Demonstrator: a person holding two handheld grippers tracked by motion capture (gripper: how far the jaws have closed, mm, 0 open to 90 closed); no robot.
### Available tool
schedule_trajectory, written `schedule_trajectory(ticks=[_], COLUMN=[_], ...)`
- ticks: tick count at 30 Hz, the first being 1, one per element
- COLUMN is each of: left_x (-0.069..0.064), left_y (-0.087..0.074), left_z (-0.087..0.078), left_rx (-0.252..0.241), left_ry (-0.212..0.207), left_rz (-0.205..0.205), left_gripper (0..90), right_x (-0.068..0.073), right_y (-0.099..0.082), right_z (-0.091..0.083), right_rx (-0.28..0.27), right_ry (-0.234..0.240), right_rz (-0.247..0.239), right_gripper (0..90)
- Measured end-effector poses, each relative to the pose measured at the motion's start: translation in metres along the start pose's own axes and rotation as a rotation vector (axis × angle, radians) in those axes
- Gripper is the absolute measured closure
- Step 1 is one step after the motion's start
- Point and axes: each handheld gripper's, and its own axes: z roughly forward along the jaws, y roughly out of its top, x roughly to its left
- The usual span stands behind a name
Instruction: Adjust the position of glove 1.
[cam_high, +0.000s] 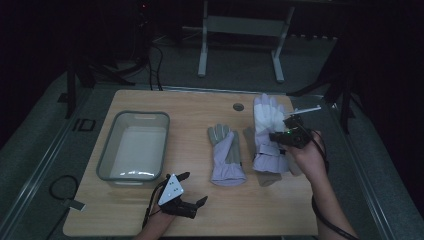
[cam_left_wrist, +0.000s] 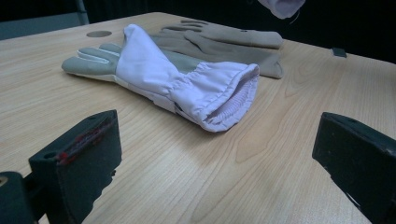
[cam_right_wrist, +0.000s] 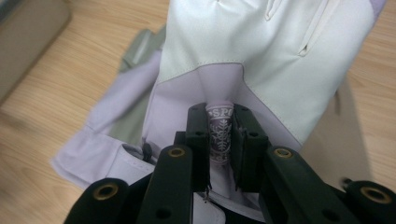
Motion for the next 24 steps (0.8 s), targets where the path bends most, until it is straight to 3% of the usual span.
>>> schedule_trajectory(ticks=[11, 12, 15, 20, 24], left_x=[0.000, 0.000, 0.000, -0.001, -0.001], left_y=[0.000, 0.000, 0.000, 0.000, 0.000], left_z=[0.000, 0.000, 0.000, 0.000, 0.000], left_rx=[0.003, 0.003, 0.003, 0.002, 0.001], left_ry=[-0.003, -0.003, -0.004, -0.005, -0.006], left_rz=[0.000, 0.000, 0.003, 0.005, 0.005], left_gripper=[1.4, 1.4, 1.4, 1.4, 1.4], right_x=[0.056, 0.056, 0.074, 0.091, 0.100], right_y=[0.016, 0.016, 0.018, 0.017, 0.016], right_z=[0.028, 0.028, 0.037, 0.051, 0.066], right_rx=[0.025, 0.025, 0.032, 0.049, 0.073], right_ry=[0.071, 0.071, 0.075, 0.056, 0.070], right_rz=[-0.030, -0.030, -0.024, -0.023, -0.003], right_gripper=[79.0, 79.0, 79.1, 79.1, 79.0])
